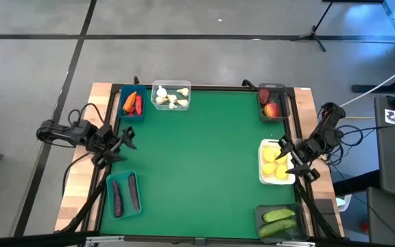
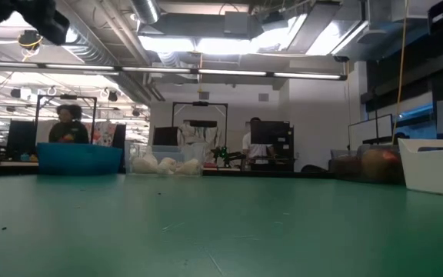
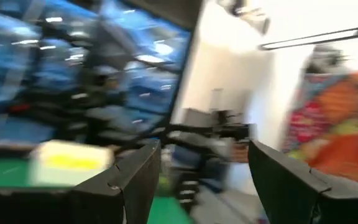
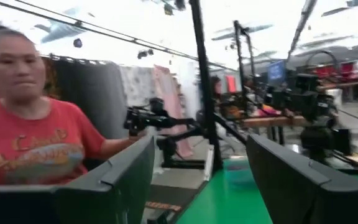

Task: Sort produce into baskets
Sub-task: Return to Home Position

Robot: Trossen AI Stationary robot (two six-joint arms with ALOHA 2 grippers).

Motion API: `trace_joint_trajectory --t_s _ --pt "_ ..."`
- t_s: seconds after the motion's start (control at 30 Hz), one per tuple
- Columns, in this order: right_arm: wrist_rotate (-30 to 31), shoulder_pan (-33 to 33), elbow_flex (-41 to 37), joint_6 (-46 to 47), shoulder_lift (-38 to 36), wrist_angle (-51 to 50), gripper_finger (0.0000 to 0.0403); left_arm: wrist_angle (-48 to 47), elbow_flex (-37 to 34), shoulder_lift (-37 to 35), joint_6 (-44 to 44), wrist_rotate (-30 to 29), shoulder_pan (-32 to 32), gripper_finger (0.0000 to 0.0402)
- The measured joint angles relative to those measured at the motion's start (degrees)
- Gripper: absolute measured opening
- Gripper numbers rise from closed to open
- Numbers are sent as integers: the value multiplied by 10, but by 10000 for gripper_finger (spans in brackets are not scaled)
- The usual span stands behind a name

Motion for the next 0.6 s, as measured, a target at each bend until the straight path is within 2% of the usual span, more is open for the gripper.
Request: trace_joint_trajectory --t_s 0.13,0.27,0.47,0.6 --pt "-10 0 -25 -1 0 9 255 81 -39 -1 -8 120 -1 237" --pt "-18 0 -69 0 0 42 255 123 -73 -1 -9 175 0 237" --pt "-42 0 -76 11 0 40 255 101 -73 0 6 217 0 237" --pt "-49 0 -77 -3 0 14 255 54 -73 0 15 218 0 237"
